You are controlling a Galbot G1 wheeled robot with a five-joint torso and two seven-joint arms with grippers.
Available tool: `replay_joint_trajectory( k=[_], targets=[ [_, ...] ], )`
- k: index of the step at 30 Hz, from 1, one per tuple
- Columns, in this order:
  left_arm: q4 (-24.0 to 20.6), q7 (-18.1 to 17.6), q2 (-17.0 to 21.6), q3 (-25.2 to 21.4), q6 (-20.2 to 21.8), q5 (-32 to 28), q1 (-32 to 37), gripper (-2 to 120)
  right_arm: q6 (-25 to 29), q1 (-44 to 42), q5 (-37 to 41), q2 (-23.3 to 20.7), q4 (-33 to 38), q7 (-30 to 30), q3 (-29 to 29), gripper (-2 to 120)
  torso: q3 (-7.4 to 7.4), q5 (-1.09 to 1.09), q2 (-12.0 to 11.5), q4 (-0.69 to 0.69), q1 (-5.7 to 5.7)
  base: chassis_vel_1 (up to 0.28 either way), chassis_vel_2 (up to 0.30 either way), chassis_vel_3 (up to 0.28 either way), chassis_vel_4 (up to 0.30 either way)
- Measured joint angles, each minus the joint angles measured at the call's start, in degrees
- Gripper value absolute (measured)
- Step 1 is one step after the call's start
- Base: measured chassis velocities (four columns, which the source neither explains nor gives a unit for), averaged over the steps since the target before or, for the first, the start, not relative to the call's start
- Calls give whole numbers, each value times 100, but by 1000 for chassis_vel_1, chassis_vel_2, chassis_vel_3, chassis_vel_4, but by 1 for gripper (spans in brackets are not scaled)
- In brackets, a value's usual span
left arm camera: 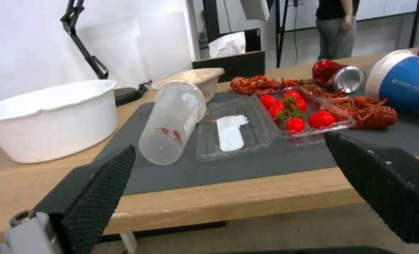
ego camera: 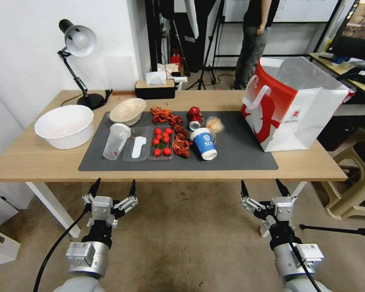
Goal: Pick up the trash from the table and place it into the takeout bag.
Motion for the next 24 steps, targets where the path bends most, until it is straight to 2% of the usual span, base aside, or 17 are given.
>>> replay_joint_trajectory(
  k=[21, 24],
  targets=[
    [0, 0, 0, 0, 0, 0, 0, 100, 0, 0, 1, 0, 0, 0, 0, 100, 0, 0, 0, 0, 0, 0, 0, 0, 0],
    [-3, -30, 12, 5, 5, -29, 1, 100, -125, -80, 57, 39, 95, -84, 29, 100, 0, 3, 0, 2, 0, 0, 0, 0, 0]
  ],
)
